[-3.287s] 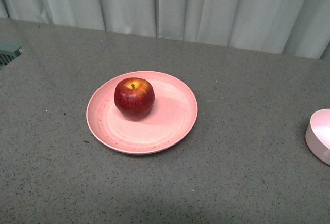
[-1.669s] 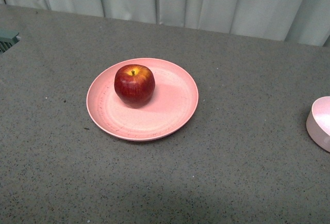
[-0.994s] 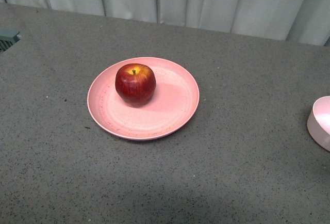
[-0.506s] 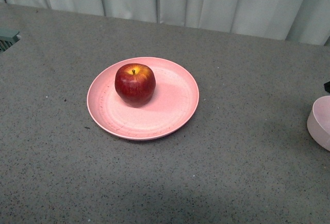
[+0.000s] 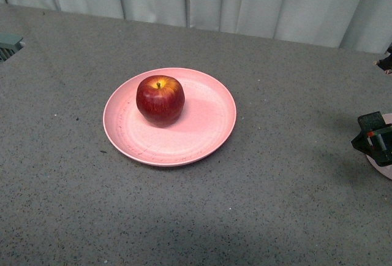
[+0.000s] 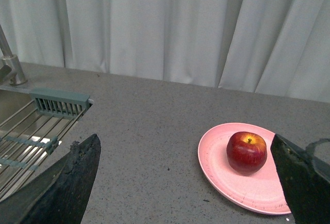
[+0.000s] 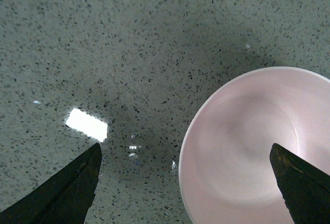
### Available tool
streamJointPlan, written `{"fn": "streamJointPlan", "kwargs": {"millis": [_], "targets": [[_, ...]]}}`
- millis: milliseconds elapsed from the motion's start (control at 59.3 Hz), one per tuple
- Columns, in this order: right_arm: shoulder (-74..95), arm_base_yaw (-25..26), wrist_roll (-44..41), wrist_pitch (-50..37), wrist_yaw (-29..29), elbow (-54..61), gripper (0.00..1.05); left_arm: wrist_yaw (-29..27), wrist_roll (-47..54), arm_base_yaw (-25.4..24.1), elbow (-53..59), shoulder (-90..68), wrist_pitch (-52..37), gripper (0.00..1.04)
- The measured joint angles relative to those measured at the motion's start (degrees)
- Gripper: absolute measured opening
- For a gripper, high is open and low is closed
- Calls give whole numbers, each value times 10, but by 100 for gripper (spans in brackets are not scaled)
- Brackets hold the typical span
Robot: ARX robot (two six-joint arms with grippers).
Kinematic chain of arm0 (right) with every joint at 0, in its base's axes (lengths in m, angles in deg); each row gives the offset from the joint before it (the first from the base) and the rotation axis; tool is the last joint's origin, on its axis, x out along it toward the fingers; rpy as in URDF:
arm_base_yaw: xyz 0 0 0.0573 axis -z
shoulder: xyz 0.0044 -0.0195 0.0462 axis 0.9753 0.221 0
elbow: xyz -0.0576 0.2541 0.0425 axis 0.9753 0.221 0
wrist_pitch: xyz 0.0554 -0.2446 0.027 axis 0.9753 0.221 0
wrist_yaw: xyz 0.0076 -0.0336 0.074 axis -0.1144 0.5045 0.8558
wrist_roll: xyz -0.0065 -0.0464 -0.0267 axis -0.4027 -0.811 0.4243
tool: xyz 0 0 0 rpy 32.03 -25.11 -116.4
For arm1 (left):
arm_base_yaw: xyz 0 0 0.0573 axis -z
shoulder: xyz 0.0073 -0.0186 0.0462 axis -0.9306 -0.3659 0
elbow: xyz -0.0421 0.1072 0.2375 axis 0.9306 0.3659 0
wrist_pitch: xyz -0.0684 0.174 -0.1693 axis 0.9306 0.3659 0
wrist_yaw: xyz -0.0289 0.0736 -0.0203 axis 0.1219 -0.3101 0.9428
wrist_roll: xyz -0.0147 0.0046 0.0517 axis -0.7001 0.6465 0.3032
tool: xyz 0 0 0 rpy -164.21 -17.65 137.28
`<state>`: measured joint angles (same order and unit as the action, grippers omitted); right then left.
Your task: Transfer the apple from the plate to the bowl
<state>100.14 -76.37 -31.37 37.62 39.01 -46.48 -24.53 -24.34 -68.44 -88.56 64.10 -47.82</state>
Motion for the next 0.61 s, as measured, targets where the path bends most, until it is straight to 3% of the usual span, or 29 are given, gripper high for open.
{"fn": "streamJointPlan", "kwargs": {"millis": [185, 303, 607], "targets": [[30, 2, -14, 24, -12, -19, 93, 0, 0, 0, 0, 0, 0, 98], [44, 6, -23, 30, -19, -24, 69, 0, 0, 0, 0, 0, 0, 98], [53, 12, -34, 33, -20, -27, 24, 0, 0, 0, 0, 0, 0, 98]]}}
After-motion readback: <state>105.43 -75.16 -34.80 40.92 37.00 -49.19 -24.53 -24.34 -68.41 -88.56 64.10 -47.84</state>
